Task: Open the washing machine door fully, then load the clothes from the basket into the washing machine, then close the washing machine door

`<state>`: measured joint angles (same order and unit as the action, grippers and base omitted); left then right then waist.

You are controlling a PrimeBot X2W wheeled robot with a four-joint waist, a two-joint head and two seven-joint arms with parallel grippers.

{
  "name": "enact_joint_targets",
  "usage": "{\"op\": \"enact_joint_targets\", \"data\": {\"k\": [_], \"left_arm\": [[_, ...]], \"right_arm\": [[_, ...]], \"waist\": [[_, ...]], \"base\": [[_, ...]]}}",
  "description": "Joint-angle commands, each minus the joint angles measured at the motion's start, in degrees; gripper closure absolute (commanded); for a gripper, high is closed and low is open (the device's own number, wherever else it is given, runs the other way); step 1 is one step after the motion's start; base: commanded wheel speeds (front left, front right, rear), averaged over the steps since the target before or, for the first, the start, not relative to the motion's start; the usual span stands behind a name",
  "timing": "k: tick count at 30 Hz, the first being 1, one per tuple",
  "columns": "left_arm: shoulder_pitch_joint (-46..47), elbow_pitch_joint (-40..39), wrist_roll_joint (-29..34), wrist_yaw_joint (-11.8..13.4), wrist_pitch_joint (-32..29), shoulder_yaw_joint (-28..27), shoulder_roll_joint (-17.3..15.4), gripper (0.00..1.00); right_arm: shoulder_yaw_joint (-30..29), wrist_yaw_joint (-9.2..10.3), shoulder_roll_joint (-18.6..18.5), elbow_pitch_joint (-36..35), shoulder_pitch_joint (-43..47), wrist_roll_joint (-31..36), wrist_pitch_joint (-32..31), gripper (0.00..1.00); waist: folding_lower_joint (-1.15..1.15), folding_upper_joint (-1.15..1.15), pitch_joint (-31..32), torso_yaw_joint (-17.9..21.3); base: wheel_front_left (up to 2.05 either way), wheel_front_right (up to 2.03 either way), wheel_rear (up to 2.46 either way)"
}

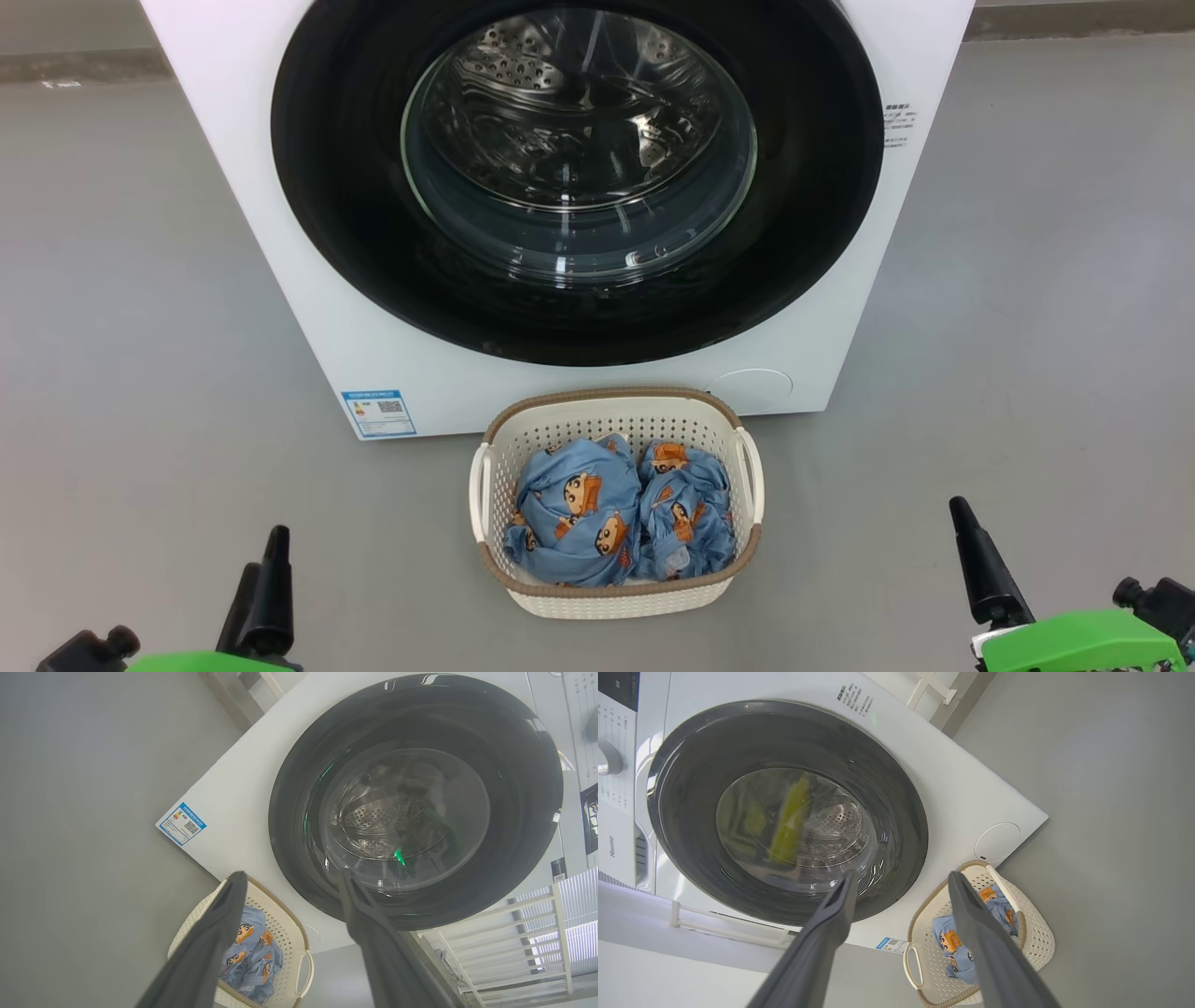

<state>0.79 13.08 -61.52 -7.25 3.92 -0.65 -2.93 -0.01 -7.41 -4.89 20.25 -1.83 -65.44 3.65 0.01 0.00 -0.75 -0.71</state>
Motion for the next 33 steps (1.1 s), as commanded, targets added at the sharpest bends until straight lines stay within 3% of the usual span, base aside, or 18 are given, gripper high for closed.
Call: {"op": "enact_joint_targets", "data": {"k": [1, 33], "left_arm": [[0.3, -1.9, 3.2, -0.1, 0.8, -0.8, -1.0, 0.00], [-1.0, -3.4, 28.4, -0.2, 5.4, -1.3, -0.7, 0.00]], "right_arm": [[0.8, -0.03, -0.8, -1.1, -2.7, 2.9, 0.9, 0.00], [3.3, -0.05, -1.1, 1.4, -2.7, 27.0, 5.6, 0.00]], "waist": [[0.00, 0.00, 0.0, 0.0], [0.00, 0.00, 0.2, -0.2]], "base": [[0.00, 0.00, 0.00], [0.00, 0.00, 0.00]]}}
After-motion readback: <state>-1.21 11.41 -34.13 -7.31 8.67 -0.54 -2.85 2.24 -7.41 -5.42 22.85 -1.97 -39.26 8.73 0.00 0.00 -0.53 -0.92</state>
